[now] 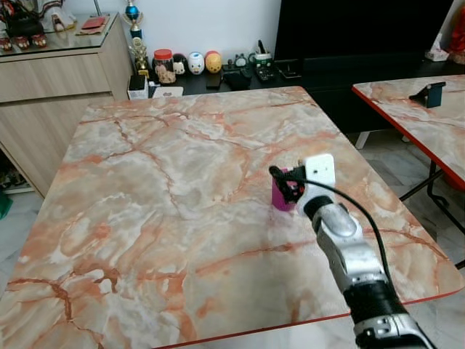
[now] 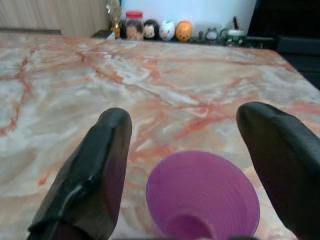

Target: Setting the table

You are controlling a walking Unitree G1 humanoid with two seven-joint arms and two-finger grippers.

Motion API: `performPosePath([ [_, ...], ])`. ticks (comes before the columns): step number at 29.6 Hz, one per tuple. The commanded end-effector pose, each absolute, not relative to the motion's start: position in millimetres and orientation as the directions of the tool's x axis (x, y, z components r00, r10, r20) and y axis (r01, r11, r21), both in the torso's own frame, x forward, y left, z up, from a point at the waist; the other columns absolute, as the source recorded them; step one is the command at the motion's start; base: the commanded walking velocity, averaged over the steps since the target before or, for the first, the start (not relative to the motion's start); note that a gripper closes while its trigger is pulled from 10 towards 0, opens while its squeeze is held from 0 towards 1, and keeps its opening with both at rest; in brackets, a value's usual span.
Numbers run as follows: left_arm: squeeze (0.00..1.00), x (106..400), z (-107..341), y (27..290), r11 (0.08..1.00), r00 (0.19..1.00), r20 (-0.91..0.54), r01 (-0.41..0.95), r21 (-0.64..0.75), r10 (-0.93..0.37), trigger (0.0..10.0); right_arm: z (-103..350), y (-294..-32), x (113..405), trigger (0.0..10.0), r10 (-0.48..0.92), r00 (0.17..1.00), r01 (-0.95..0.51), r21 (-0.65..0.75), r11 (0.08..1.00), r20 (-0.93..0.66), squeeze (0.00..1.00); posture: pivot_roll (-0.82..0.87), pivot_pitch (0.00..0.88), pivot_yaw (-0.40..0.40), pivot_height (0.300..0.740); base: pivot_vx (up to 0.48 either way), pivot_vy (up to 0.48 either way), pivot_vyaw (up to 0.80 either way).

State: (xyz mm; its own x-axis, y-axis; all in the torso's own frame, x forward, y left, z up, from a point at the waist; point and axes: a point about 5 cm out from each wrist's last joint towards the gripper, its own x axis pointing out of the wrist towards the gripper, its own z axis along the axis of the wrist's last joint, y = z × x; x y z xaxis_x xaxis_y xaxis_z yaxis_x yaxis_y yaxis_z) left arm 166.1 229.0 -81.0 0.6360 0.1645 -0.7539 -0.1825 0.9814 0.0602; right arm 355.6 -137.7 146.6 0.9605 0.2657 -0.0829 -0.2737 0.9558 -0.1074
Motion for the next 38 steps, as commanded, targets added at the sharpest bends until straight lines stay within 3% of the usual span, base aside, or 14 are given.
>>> performPosePath([
  [1, 0.00, 158.5, -83.5, 233.9, 0.978, 0.611, -0.771, -0.194, 0.074, 0.179, 10.0, 148.4, -139.0, 360.0, 10.0, 0.276, 0.951, -0.295, -0.149, 0.944, -0.138, 0.00, -0.11, 0.000, 0.005, 0.719, 0.000, 0.000, 0.00],
  [19, 0.00, 161.8, -82.6, 231.2, 0.978, 0.620, -0.764, -0.194, 0.072, 0.180, 10.0, 161.8, -126.8, 365.4, 10.0, 0.403, 0.864, -0.482, -0.266, 0.835, -0.303, 0.00, -0.11, 0.000, 0.005, 0.719, 0.000, 0.000, 0.00],
  [38, 0.00, 169.5, -79.2, 228.6, 0.982, 0.649, -0.742, -0.177, 0.068, 0.168, 10.0, 150.5, -123.3, 363.0, 10.0, 0.374, 0.853, -0.490, -0.310, 0.815, -0.365, 0.00, -0.11, 0.000, 0.013, 0.719, 0.000, 0.000, 0.00],
])
